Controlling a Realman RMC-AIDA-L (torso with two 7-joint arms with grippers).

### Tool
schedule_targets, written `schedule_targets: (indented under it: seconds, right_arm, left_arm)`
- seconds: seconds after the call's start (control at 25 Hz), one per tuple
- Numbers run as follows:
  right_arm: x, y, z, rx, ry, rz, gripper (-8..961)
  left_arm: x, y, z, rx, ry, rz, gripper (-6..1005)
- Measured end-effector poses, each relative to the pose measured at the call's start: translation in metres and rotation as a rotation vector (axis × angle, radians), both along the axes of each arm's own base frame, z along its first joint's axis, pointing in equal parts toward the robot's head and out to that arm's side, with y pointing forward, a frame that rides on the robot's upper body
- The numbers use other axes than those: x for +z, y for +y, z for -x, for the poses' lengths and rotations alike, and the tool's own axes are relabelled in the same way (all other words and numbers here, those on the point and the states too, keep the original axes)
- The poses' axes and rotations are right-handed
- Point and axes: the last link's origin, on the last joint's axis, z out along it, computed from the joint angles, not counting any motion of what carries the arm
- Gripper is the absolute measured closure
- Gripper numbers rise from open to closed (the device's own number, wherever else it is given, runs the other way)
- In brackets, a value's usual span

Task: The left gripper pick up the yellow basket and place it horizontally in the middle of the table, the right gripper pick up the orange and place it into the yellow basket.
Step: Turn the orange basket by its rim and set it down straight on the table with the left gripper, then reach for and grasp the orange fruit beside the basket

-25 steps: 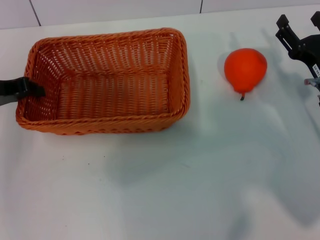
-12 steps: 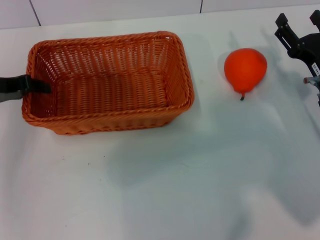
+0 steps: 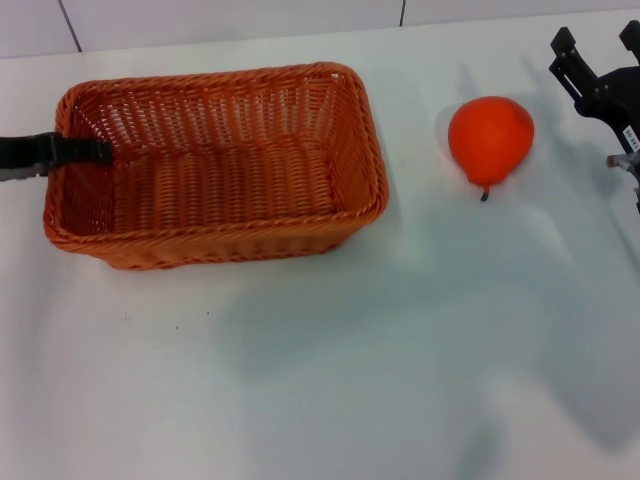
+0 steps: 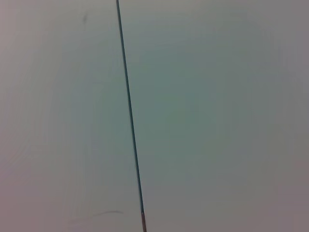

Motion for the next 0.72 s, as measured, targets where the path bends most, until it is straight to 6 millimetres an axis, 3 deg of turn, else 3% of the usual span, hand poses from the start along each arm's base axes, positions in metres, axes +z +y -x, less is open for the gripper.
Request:
schedule_targets:
  seconds: [0.16,0.48,0.72]
  right_arm:
    - [0.0,0.0,-0.001,-0.003,-0.001,0.002,36]
    - [-0.004,0.0,0.003,0.013,-0.006,0.02,36]
    - [-0.018,0.004,0.014,0.048,-0.026,0.087,37]
  left_arm:
    - [0.002,0.004,-0.005,-0.04,0.02,-0.029,112]
    - [0.024,0.02,-0.013,-0.167,0.04,-0.274,111]
    - [0.037,0.029,-0.012,-0.242,0.044,-0.525,110]
